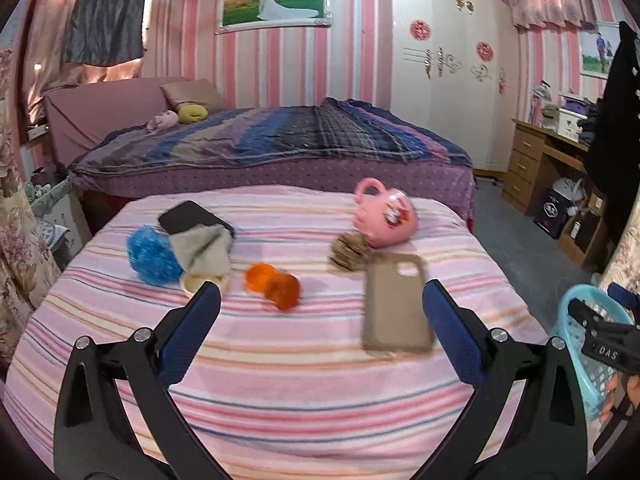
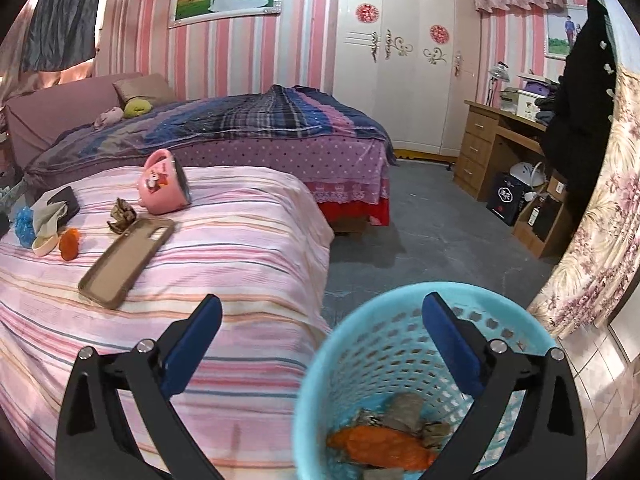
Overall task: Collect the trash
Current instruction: 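Move both open tools back over the bed, then grasp the blue plastic bag with the left tool while the right tool grasps an orange peel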
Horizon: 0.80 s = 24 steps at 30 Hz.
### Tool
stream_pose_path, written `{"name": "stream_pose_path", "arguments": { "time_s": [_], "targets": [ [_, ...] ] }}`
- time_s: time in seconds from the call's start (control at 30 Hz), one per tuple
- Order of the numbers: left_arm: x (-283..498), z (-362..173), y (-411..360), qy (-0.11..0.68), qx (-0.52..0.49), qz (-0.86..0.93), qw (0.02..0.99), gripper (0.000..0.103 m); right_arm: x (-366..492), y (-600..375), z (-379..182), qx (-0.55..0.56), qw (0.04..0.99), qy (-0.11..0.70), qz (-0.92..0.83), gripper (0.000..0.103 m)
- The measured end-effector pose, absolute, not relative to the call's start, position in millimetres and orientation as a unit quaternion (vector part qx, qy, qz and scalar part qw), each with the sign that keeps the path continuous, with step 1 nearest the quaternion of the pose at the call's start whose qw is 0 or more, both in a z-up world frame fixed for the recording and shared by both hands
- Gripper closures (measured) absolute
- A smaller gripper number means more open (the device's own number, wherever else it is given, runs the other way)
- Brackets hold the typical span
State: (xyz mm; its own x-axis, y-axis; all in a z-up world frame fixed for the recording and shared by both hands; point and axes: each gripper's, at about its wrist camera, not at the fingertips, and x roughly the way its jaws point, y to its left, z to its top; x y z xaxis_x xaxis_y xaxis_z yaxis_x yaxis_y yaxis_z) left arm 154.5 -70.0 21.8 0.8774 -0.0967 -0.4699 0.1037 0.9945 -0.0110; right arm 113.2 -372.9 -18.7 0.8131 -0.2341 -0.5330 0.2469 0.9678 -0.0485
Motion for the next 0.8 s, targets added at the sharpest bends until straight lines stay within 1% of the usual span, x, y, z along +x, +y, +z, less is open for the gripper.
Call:
{"name": "stream_pose_path", "arguments": {
  "time_s": [0.2, 0.43, 0.57, 0.8],
  "targets": [
    [170, 23, -38, 0.239, 0.001, -0.025, 0.971, 0.005, 128, -350, -19, 0.007, 0.953, 0.279, -0.115, 0.005],
    [192, 6, 11, 0.255, -0.024, 0.006, 0.967, 0.005, 144, -319, -16, -0.004, 0.954, 0.283, -0.098, 0.005],
    [204, 6, 42, 0.257, -0.034, 0.03, 0.965, 0.005, 155, -303, -10, -0.012, 0.954, 0.287, -0.081, 0.005],
    [216, 1, 88, 0.265, -0.041, 0.078, 0.96, 0.005, 194, -253, -2, -0.049, 0.955, 0.288, -0.049, 0.005]
  ]
}}
